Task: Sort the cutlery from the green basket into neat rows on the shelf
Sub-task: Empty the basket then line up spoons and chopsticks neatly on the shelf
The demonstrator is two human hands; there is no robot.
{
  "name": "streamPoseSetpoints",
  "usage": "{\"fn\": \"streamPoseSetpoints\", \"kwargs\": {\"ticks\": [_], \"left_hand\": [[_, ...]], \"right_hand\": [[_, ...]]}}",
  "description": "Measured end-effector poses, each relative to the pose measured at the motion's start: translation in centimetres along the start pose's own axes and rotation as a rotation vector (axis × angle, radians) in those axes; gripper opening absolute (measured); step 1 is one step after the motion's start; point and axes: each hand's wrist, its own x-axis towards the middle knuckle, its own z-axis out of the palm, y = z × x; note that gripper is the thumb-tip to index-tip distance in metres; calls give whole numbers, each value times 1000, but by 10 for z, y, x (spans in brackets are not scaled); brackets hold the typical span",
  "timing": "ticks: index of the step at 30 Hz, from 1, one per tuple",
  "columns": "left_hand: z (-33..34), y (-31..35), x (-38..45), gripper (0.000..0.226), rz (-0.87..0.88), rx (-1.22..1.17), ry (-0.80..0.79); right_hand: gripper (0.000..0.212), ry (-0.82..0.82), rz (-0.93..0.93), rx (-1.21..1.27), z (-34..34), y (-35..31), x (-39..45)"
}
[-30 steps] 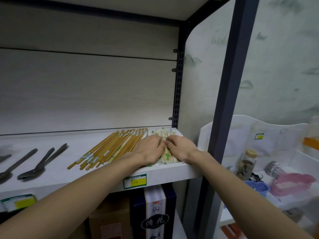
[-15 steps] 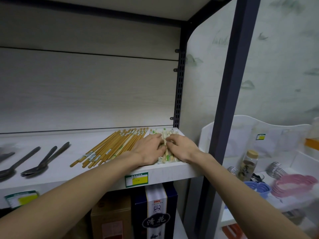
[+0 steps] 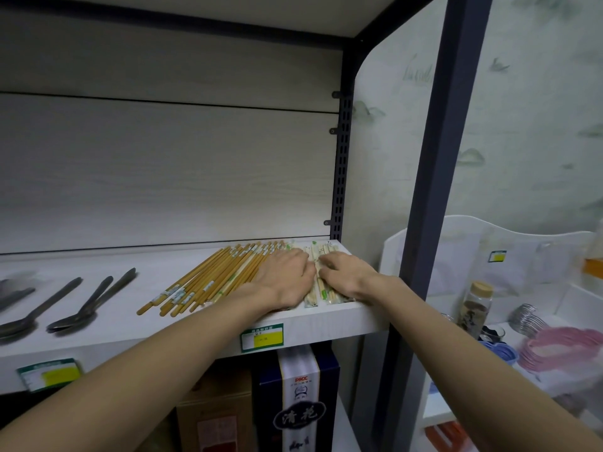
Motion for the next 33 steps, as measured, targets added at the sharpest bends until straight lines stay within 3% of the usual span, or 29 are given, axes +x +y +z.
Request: {"fn": "streamPoseSetpoints", "kwargs": {"ticks": [3,6,10,13,20,25,27,30,33], "left_hand": [[0,-1,-2,41,-31,-16,155],[-4,-6,-3,40,-9,0,205],[-5,-20,-4,45,148,45,36],[-2,-24,-5,58,153,46,-84],[-1,-14,-5,30,149,90,64],[-6,-12,-10,32,170,95,206],[-9,-11,-10,35,169,81,181],[-8,-10,-12,40,139,64,19],[-9,-8,-15,36,142,88,88]], "right_hand": [[41,18,10,50,0,-2,-3],[43,32,23,120,-1,-4,-4],[48,142,2,156,-2,-7,-3],[50,85,-23,101,4,-6,-3],[39,90,-43,131,10,-1,-1],[39,303,-94,22,5,4,-8],[39,270,-74,9,4,5,-11],[39,180,-43,14,8,5,-14],[37,194,-46,48,9,5,-17]]}}
